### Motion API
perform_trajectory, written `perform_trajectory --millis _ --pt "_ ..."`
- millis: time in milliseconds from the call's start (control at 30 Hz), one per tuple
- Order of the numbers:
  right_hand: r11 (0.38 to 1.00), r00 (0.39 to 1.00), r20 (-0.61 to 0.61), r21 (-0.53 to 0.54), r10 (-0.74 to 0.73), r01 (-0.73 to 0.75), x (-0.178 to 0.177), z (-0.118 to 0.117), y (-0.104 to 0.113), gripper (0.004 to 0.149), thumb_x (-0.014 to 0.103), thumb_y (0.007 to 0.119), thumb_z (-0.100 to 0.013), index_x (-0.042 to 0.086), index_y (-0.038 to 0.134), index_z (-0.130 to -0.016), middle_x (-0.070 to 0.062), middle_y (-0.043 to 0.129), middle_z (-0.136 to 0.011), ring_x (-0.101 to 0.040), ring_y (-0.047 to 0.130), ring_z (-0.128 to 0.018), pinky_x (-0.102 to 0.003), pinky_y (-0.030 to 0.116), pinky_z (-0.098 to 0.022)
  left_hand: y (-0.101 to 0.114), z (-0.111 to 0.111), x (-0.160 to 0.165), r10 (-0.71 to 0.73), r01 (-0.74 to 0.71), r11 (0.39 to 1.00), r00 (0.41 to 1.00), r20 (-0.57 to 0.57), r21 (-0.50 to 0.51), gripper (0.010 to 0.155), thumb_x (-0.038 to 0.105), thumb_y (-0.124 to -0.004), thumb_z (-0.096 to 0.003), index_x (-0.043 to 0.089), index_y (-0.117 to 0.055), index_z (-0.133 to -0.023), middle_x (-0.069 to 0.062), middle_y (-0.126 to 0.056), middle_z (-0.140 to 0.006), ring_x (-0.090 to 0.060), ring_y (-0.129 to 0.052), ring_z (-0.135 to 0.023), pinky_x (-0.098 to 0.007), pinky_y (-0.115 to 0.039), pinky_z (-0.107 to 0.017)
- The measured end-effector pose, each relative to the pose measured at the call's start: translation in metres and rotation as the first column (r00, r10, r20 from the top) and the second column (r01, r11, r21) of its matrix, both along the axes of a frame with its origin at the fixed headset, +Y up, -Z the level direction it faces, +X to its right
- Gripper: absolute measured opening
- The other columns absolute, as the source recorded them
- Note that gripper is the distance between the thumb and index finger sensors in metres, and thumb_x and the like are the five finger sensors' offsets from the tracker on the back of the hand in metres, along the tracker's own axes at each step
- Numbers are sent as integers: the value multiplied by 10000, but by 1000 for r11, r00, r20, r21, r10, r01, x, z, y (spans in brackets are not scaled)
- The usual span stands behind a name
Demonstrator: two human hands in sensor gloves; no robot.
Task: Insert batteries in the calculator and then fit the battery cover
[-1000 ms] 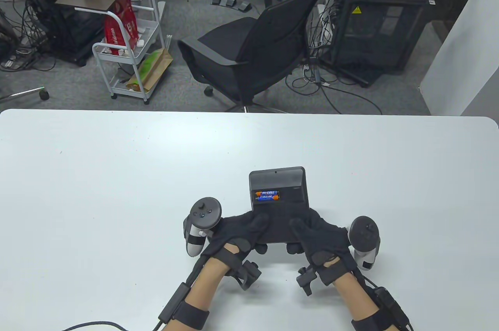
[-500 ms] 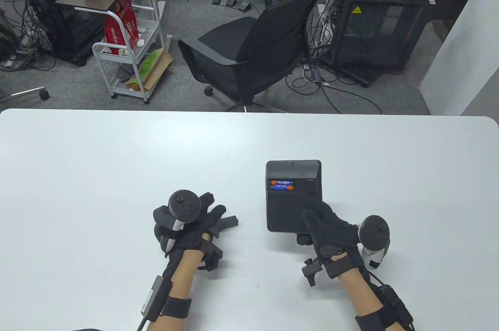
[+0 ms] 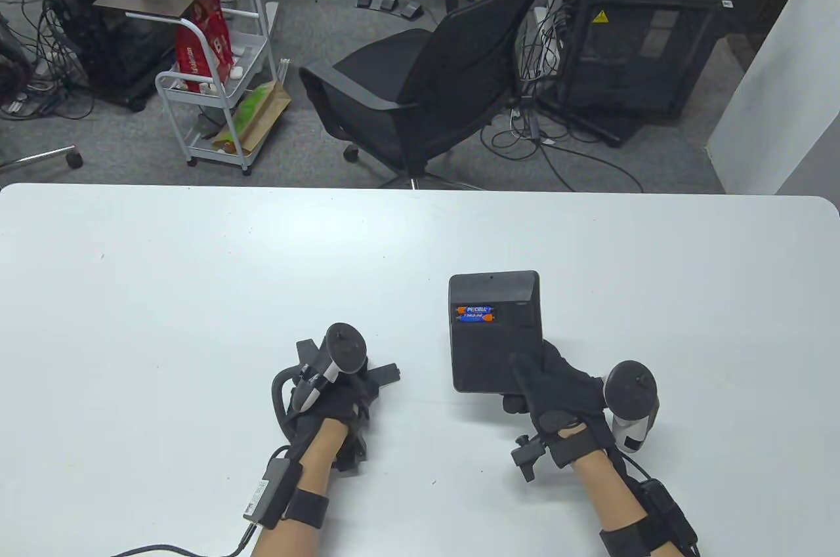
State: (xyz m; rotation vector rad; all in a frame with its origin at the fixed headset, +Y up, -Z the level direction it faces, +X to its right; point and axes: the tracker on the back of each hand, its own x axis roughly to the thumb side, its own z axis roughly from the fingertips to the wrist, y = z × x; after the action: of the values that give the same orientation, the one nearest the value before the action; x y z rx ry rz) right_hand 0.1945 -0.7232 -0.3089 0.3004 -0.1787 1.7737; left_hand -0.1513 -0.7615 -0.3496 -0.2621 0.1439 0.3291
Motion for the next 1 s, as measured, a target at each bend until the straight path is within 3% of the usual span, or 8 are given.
perform_trajectory --millis 67,167,233,333,433,500,700,1000 --pt "1000 1000 -3 -1 3 -4 -1 0 0 583 411 765 -475 -11 708 -872 -164 1007 -523 -312 1040 -233 -412 879 -157 0 0 -3 49 -49 999 999 -9 21 468 394 -962 -349 264 -860 -786 -34 -741 -955 -291 -779 -788 -496 -670 -568" --pt "1000 1000 -7 -3 15 -15 -2 0 -1 583 409 766 -475 -15 709 -871 -166 1008 -521 -314 1040 -232 -413 879 -156 9 1 -9 79 -77 993 997 -16 93 446 384 -955 -343 283 -886 -772 -39 -894 -868 -265 -915 -715 -502 -732 -537" --pt "1000 1000 -11 2 24 -24 -2 0 0 583 409 765 -475 -14 708 -872 -167 1007 -522 -314 1040 -232 -413 878 -157 21 4 -13 254 -251 957 967 0 148 445 388 -937 -348 294 -883 -780 -25 -960 -799 -239 -976 -651 -499 -762 -513" --pt "1000 1000 -14 3 28 -28 -4 0 0 581 408 762 -476 -11 706 -874 -166 1005 -526 -314 1040 -234 -412 879 -160 43 12 -13 610 -609 750 788 88 257 450 381 -900 -361 273 -880 -797 -40 -945 -754 -242 -947 -588 -509 -745 -504" --pt "999 998 -29 3 49 -49 -8 2 1 580 406 761 -477 -13 705 -874 -168 1004 -527 -315 1039 -233 -414 878 -161 56 18 -1 780 -807 538 586 219 245 452 387 -893 -365 260 -884 -799 -44 -952 -730 -234 -948 -559 -517 -746 -506" --pt "997 996 -48 9 72 -72 -13 4 2 578 404 761 -477 -12 705 -875 -167 1004 -527 -316 1039 -235 -414 878 -162 60 22 8 808 -847 471 526 266 247 454 396 -891 -365 263 -883 -798 -36 -956 -719 -223 -952 -551 -514 -751 -505" --pt "990 987 -76 37 141 -139 -24 8 4 576 401 760 -477 -10 704 -877 -169 1003 -532 -318 1039 -239 -416 877 -166 63 26 22 814 -870 447 493 307 208 459 406 -892 -361 257 -883 -795 -35 -964 -694 -218 -957 -538 -524 -750 -509" --pt "981 979 -80 74 187 -181 -30 13 8 575 397 759 -479 -12 702 -879 -172 1001 -535 -320 1038 -239 -417 877 -168 64 28 25 804 -852 479 522 284 211 457 411 -896 -363 255 -884 -793 -48 -958 -677 -220 -958 -515 -529 -743 -511"
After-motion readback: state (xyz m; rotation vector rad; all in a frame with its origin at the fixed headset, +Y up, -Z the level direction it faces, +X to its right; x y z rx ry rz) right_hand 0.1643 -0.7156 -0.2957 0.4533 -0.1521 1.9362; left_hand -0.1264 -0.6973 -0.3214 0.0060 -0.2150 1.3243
